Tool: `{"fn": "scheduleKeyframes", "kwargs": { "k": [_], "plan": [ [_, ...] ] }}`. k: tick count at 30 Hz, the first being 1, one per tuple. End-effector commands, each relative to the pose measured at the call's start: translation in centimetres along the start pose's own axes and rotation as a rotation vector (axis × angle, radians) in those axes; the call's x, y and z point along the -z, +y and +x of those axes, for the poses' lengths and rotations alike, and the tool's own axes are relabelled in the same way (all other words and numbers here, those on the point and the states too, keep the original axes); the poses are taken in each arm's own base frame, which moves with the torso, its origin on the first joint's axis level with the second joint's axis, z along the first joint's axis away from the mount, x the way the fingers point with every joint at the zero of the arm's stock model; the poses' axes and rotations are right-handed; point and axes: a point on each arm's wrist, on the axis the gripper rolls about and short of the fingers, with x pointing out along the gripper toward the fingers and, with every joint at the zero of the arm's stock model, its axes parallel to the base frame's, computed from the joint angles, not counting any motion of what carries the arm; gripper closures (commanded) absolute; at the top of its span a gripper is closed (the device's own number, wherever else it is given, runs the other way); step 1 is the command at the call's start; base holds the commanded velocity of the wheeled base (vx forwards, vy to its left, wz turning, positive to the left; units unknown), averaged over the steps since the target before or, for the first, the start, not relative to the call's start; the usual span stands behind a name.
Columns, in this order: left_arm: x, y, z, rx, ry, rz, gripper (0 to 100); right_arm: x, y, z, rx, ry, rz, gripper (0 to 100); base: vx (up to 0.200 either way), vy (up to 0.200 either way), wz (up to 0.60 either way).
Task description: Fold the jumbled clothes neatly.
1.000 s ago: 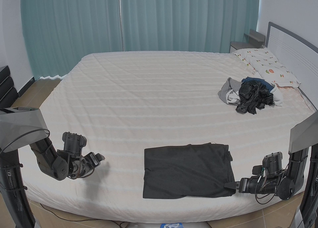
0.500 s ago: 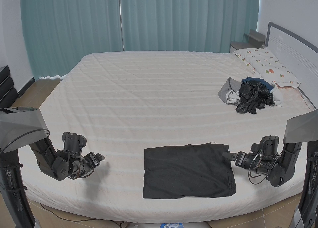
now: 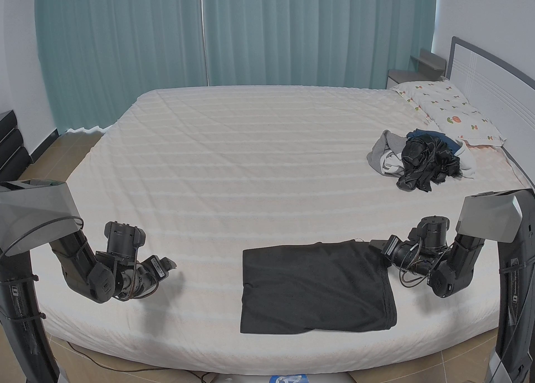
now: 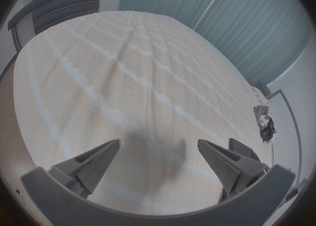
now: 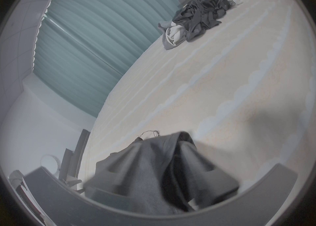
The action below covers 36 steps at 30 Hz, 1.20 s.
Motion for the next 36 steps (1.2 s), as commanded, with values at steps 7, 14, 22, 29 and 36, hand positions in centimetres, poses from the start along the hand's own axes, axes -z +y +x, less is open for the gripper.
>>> {"fn": "scheduleKeyframes", "kwargs": {
  "k": [7,14,22,29,36],
  "plan": [
    [0.1,0.1,0.1,-0.004,0.001,0.000,0,-0.6,-0.3,1.3,0.035,-0.071,0.054,100,0.000,0.000,0.00],
    [0.1,0.0,0.1,-0.002,0.003,0.002,0,-0.6,-0.1,1.2,0.035,-0.074,0.074,100,0.000,0.000,0.00],
    [0.3,0.0,0.1,-0.004,0.009,0.005,0,-1.4,0.2,-0.4,0.066,-0.118,0.081,0,0.000,0.000,0.00],
    [0.6,-0.5,0.0,0.007,0.010,0.017,0,-0.8,1.4,-5.1,0.084,-0.080,0.085,0,-0.029,0.000,0.00],
    [0.9,-0.5,-0.2,0.007,0.017,0.023,0,-0.2,1.8,-6.7,0.061,-0.085,0.118,0,-0.200,0.000,0.00]
  ]
}}
